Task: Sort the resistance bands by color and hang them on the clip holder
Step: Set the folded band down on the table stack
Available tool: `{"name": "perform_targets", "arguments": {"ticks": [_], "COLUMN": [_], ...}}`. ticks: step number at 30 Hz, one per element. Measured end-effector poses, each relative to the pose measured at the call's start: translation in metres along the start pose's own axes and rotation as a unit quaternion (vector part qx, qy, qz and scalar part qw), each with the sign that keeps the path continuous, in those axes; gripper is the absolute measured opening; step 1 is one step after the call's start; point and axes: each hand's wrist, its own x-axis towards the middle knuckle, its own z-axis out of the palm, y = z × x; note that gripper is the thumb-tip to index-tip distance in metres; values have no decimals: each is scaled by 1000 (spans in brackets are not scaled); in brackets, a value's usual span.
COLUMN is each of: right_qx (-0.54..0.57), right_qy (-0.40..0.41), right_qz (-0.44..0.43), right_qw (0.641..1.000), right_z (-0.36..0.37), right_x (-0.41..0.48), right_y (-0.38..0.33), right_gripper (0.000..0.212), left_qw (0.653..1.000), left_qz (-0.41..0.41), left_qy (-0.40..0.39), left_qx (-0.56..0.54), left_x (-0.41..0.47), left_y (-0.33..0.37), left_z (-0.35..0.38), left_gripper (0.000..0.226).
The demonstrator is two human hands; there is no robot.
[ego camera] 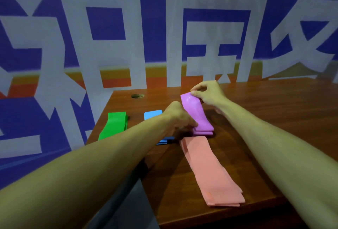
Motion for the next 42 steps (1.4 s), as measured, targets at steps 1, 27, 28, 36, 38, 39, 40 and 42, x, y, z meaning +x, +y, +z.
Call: {"name": "perform_targets", "arguments": {"ticks": [1, 27, 28, 36, 38, 39, 40, 42], "right_qx": [-13, -145, -153, -212, -237, -243, -249, -260], "right_qy": [-16, -124, -143, -276, -308, -326, -344, -388], "right_qz": [3, -156, -170, -272, -283, -288, -292, -292], "right_qw": [1000, 969, 963, 897, 877, 867, 857, 835], "right_z": [3, 19, 25, 127, 153, 172, 192, 231], "right_x": [-1, -81, -88, -171, -189, -199, -209, -228], "right_y": [2, -113, -127, -253, -269, -278, -284, -293], "right_gripper": [9, 16, 16, 20, 21, 22, 22, 22], "left_qw": [999, 978, 978, 972, 970, 969, 969, 969], "left_qz": [0, 115, 108, 44, 30, 18, 6, -25], "left_qy": [2, 171, 173, 204, 208, 213, 217, 223], "left_qx": [35, 44, 51, 109, 121, 124, 121, 100], "left_x": [5, -100, -113, -234, -252, -264, -276, -295], "left_y": [-2, -16, -23, -116, -141, -159, -178, -218], "left_z": [-1, -134, -147, -245, -259, -267, -275, -288], "left_gripper": [18, 11, 9, 15, 15, 14, 13, 11]}}
